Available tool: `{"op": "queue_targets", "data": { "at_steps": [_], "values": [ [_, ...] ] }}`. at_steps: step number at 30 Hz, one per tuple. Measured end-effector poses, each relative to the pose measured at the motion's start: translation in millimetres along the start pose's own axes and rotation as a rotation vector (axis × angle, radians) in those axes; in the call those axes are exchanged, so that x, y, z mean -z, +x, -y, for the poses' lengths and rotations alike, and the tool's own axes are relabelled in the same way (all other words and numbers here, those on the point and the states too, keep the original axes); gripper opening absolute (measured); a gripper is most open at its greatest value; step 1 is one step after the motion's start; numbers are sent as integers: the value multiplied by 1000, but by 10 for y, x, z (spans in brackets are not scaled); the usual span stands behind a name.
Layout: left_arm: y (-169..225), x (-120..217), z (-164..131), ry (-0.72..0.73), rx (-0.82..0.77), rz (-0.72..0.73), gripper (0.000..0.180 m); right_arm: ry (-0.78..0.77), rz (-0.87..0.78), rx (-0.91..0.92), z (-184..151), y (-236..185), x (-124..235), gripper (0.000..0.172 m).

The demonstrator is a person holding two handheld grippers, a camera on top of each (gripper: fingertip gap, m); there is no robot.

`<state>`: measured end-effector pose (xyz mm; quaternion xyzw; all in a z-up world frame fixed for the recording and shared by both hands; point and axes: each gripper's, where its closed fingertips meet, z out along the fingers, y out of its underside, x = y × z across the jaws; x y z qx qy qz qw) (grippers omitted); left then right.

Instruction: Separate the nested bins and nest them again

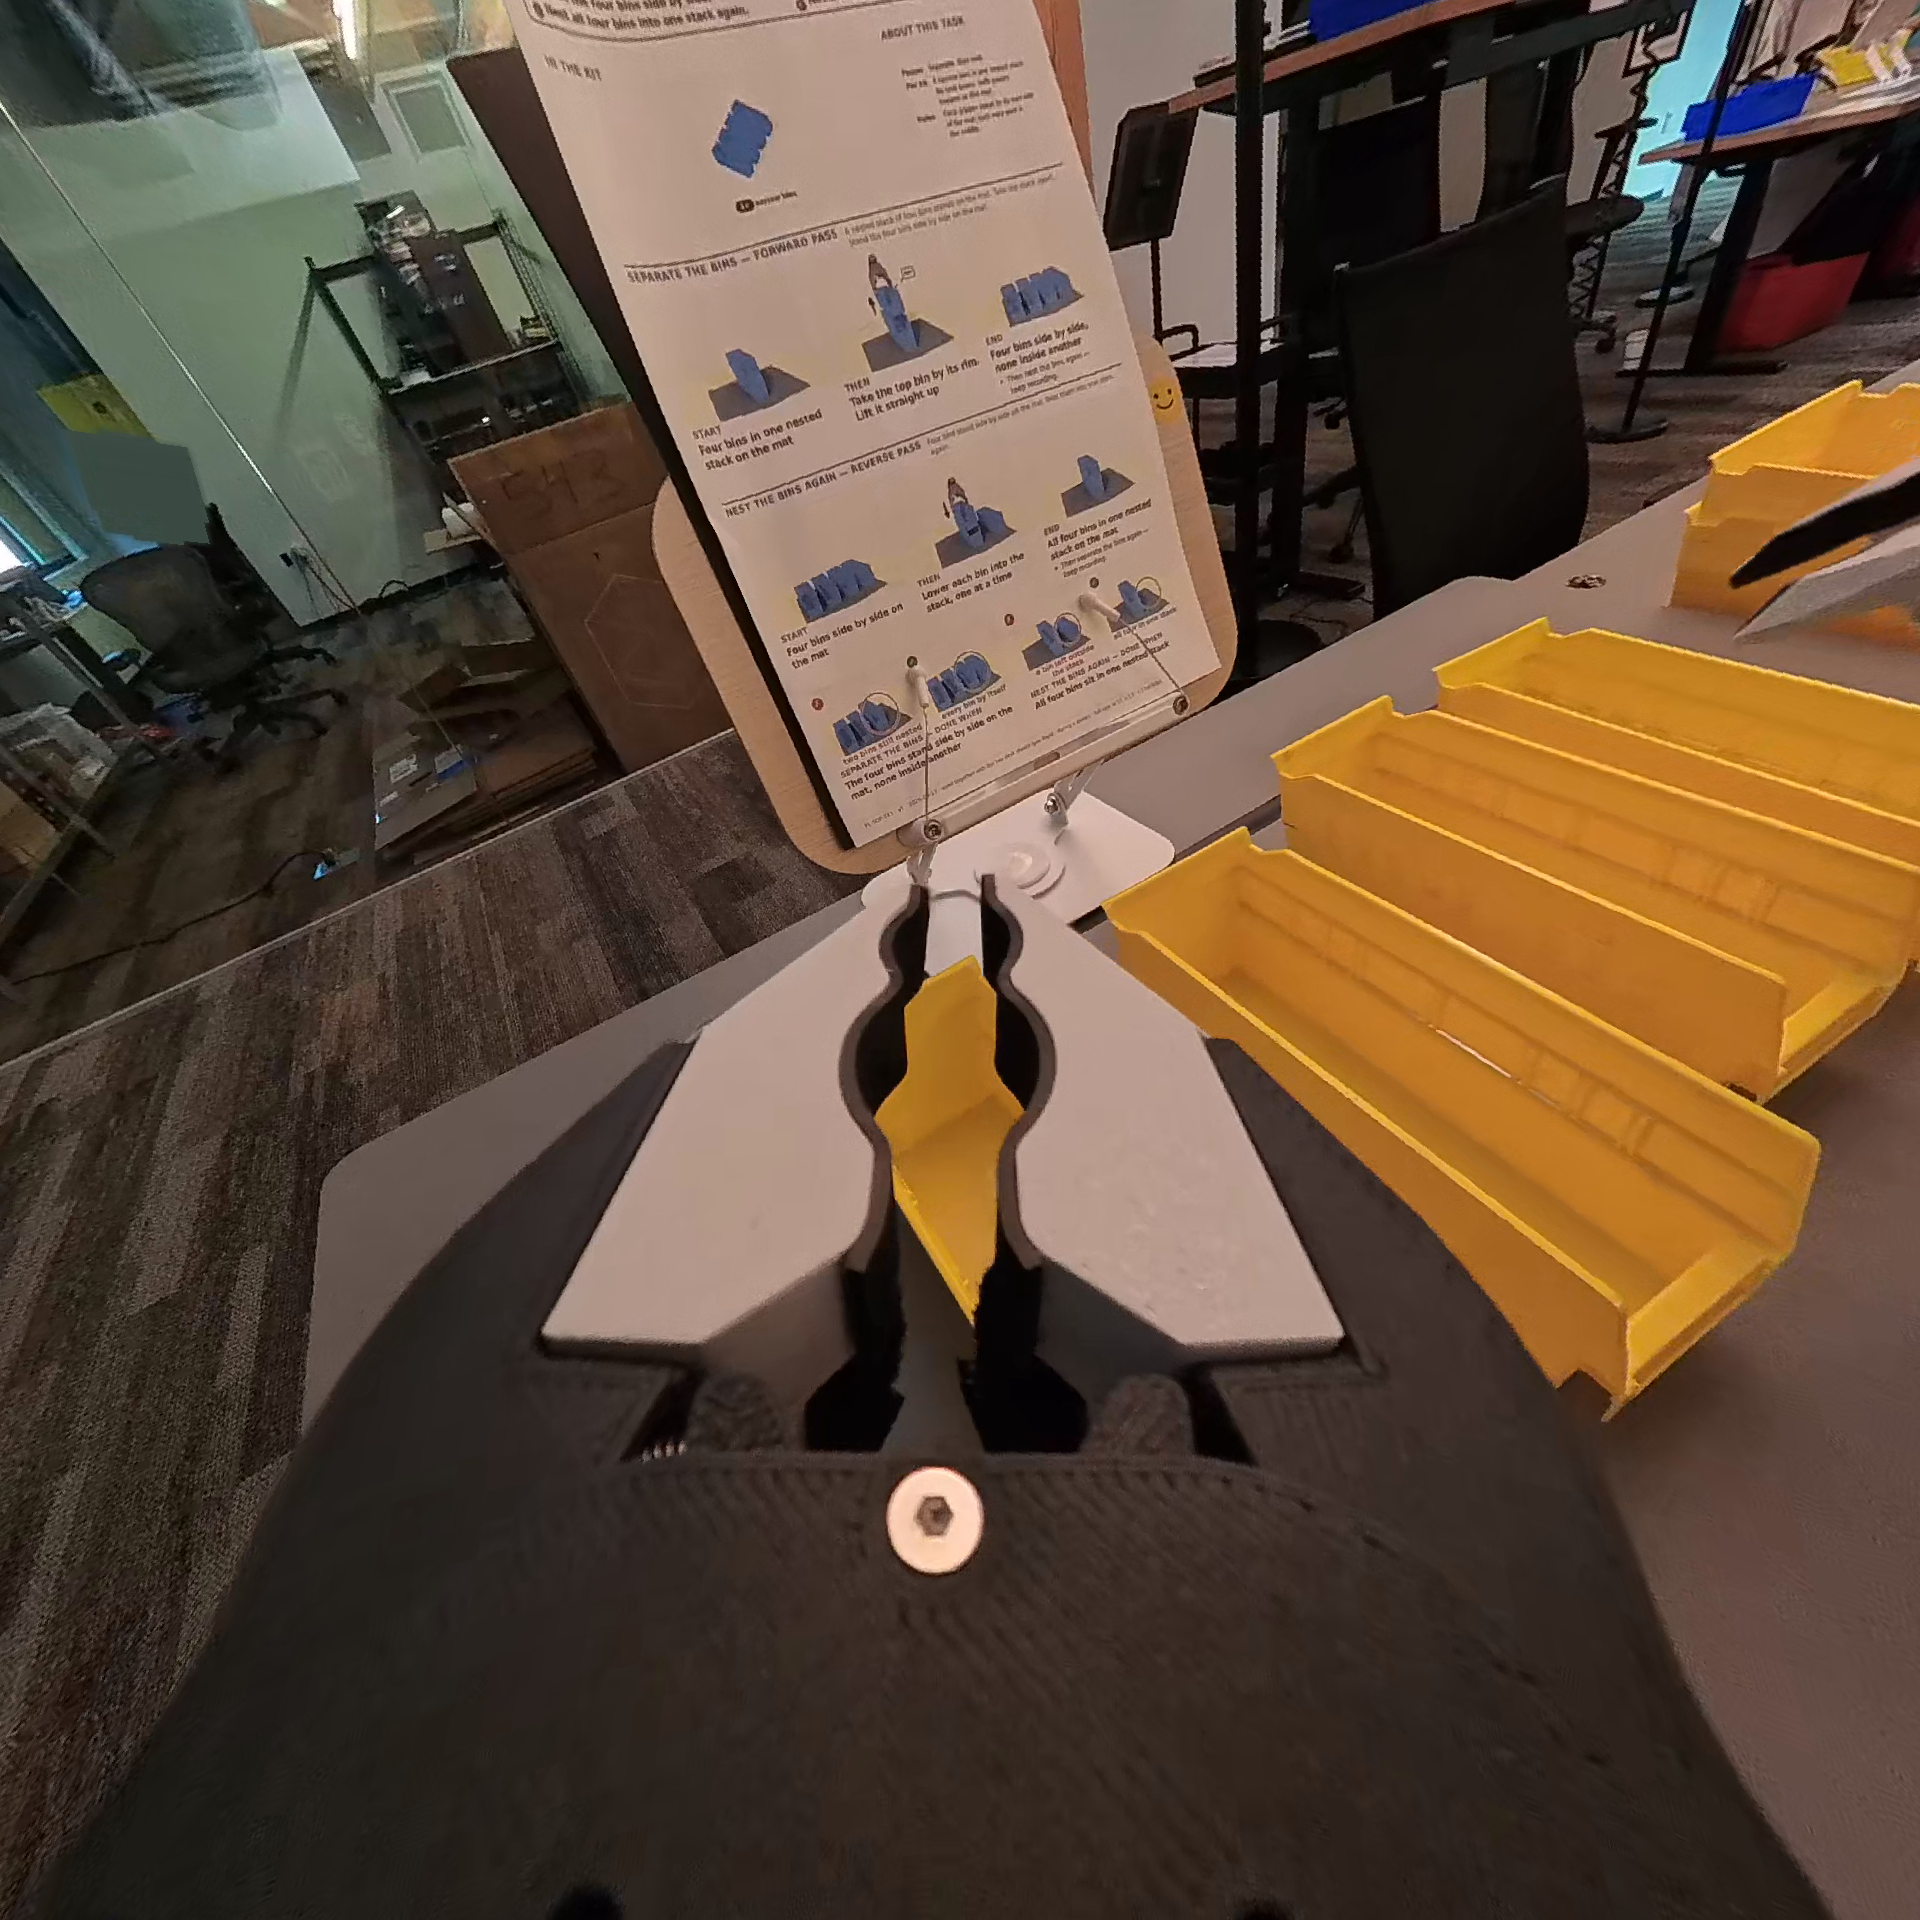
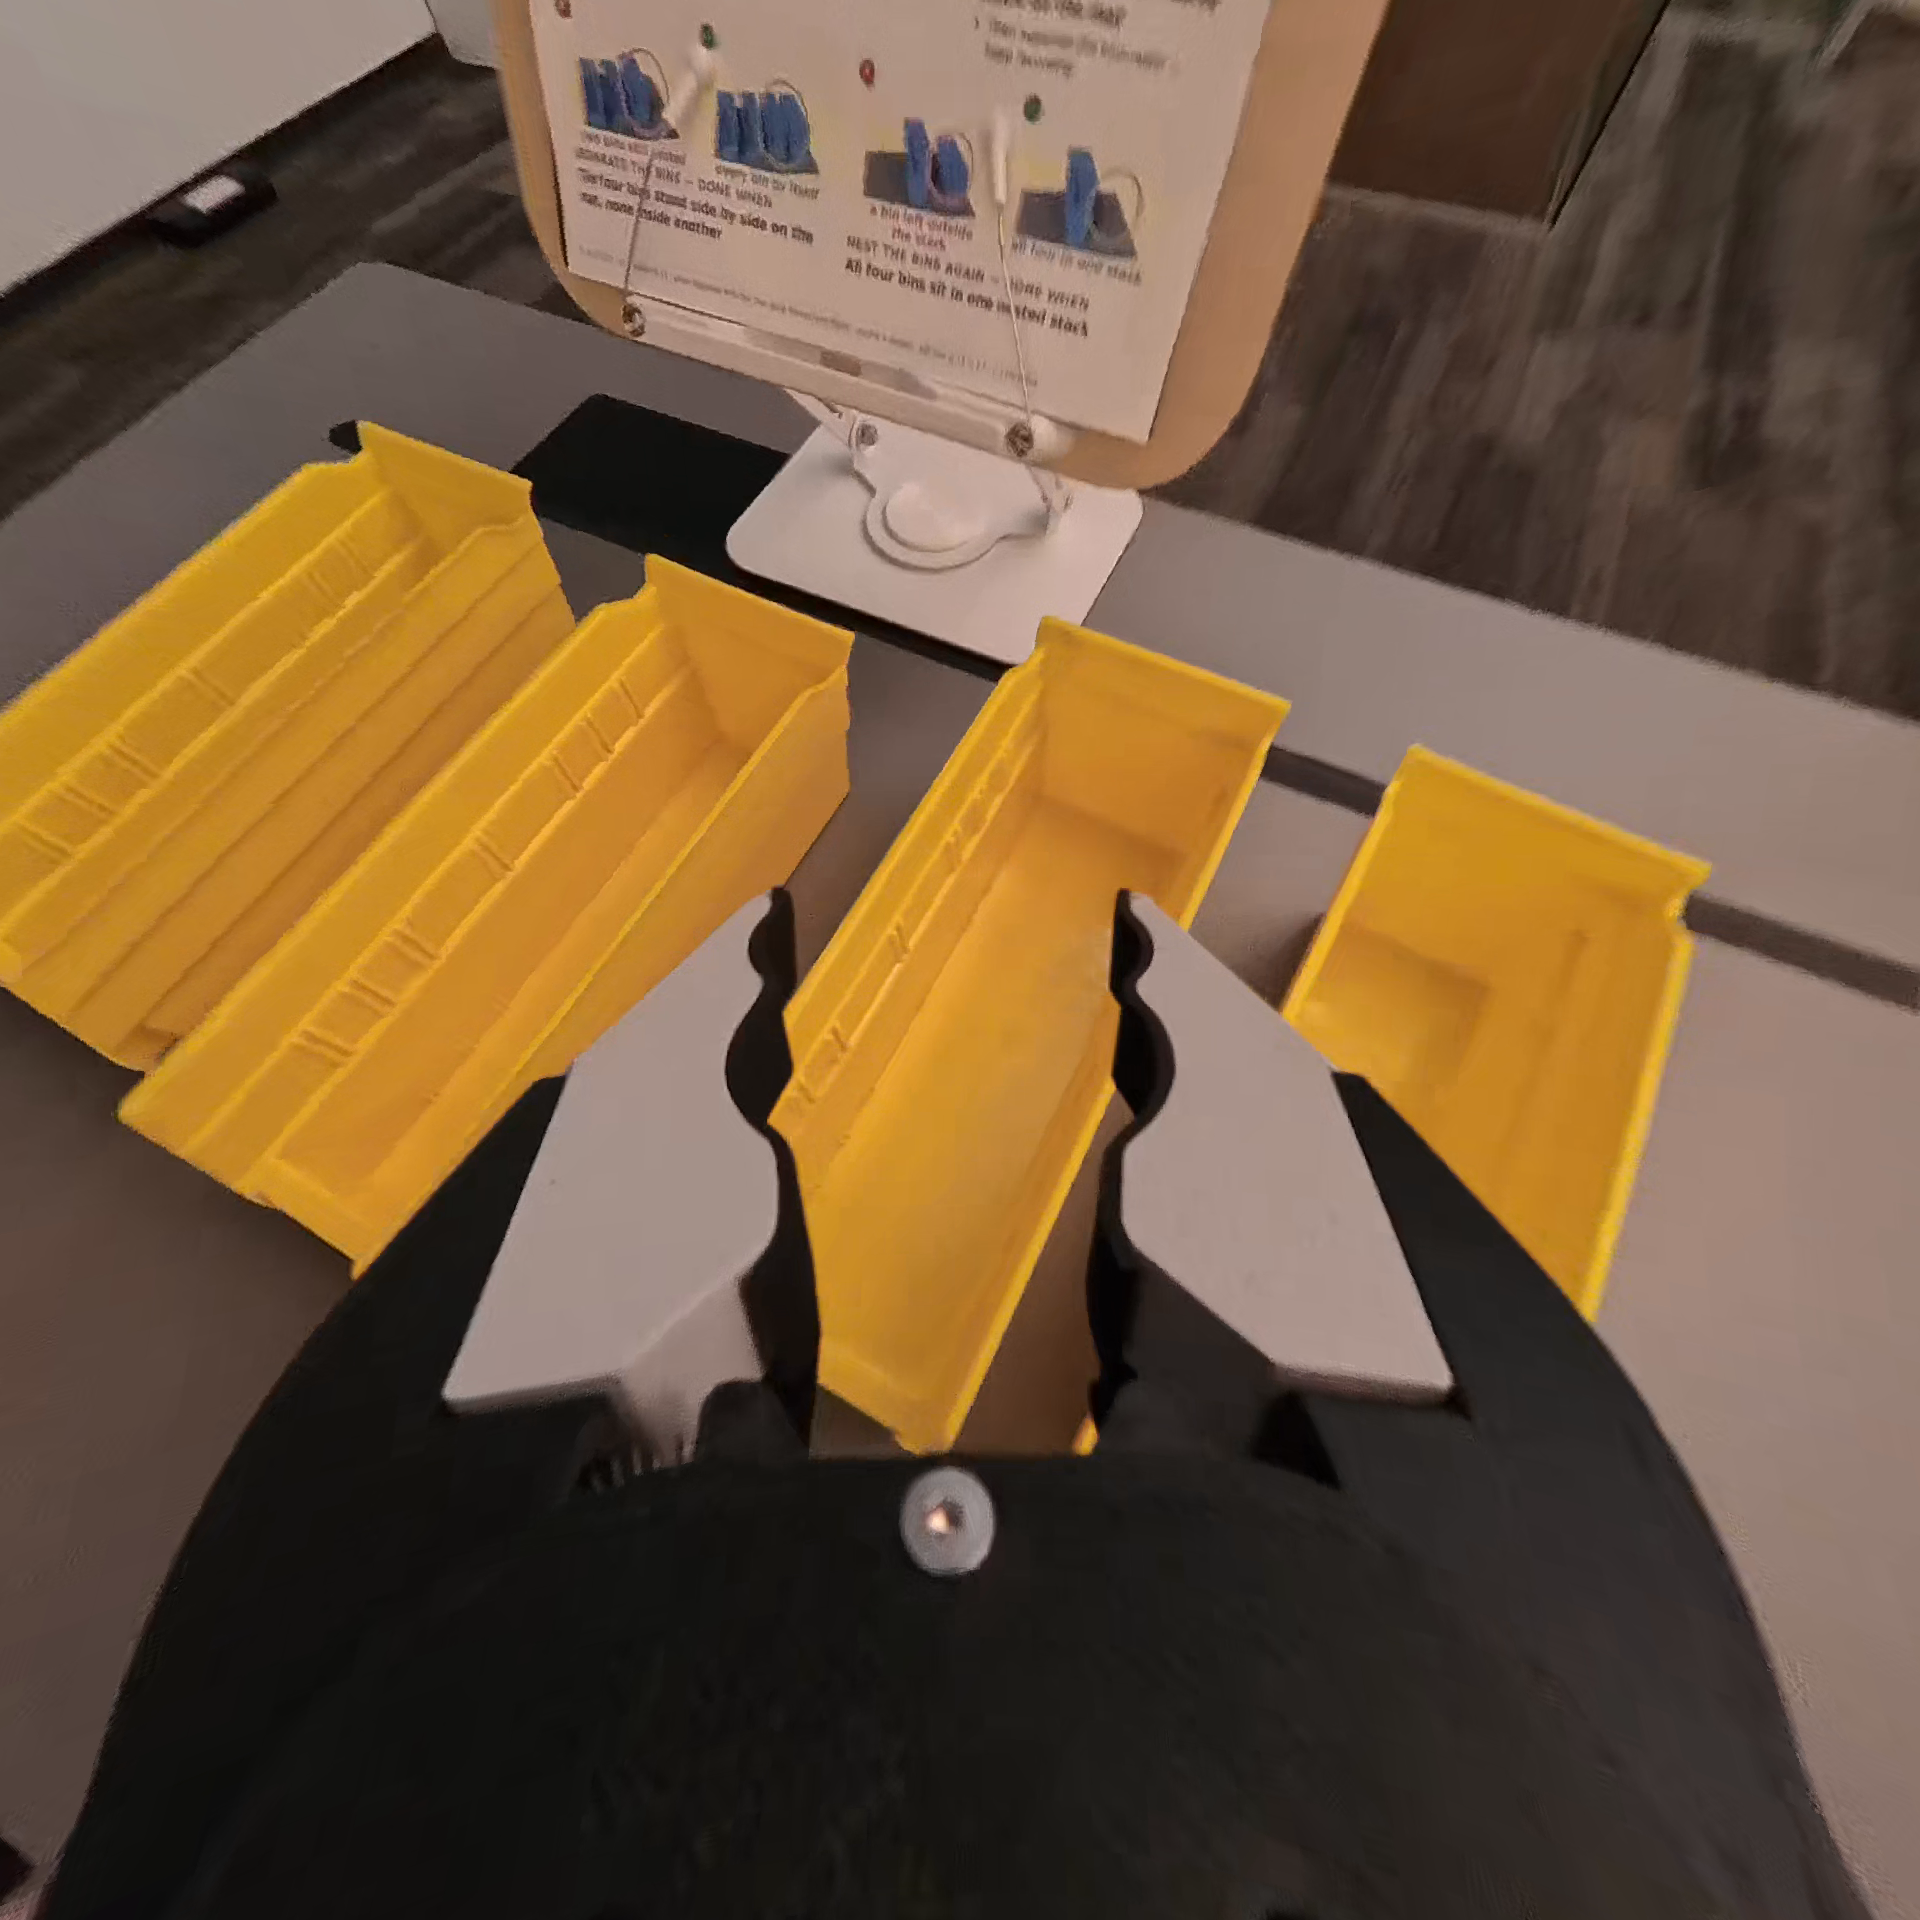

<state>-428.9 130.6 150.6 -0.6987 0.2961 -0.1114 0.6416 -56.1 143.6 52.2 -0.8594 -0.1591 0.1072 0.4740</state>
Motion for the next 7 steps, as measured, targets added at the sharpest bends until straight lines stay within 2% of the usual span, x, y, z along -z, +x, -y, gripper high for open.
{"op": "queue_targets", "data": {
  "at_steps": [1,4,7],
  "values": [
    [-4,-4,-14,-9,-1,4,9,-14,4,-46,-26,50,-43,64],
    [-16,-8,-43,-29,-11,17,9,-30,9,-147,-86,190,-135,80],
    [-1,-15,-60,-39,-11,8,10,-63,22,-194,-171,201,-177,84]
  ]
}}
